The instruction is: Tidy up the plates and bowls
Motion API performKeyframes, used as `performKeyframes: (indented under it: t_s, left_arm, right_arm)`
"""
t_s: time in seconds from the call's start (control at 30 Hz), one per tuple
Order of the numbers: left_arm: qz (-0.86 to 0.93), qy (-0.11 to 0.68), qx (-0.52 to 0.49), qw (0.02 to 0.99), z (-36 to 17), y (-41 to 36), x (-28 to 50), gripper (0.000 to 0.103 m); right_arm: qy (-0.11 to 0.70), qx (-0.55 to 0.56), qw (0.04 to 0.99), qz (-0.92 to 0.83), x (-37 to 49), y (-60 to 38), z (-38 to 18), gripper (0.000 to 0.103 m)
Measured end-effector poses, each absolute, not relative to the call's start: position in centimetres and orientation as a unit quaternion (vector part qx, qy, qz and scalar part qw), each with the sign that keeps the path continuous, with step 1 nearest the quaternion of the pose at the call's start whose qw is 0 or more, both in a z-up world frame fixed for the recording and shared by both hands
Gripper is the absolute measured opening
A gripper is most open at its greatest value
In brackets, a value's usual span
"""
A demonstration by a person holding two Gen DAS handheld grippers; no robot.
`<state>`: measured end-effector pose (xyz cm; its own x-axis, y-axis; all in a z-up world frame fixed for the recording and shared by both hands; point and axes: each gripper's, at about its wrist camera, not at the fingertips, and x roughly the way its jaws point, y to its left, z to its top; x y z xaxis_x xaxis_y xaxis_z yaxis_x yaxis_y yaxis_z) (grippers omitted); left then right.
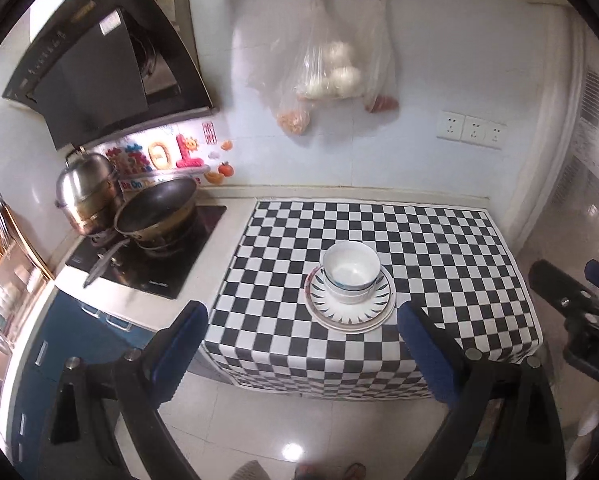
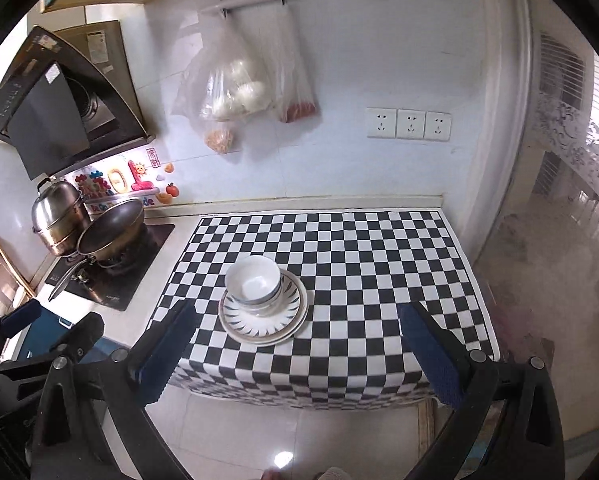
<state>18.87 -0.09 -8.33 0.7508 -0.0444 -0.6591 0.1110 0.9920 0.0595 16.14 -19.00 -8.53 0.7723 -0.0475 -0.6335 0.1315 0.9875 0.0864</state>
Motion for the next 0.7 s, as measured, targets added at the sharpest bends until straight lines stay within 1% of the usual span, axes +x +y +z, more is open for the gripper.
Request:
performKeyframes:
  t_s: [0.23,0.7]
  left_arm:
    - [-0.055,0.315,0.049,0.946,-6.2,3.4,13.9,0.097]
    - [-0.094,0.289,0.064,0.951,-4.6,11.3,4.3,0.097]
  right_arm:
    - [0.310,0.059,0.946,-0.073,9.1,-15.5,-6.6,0.103]
    - [0.286,0.058,0.947,-0.138,-5.5,-6.8,-4.5,0.103]
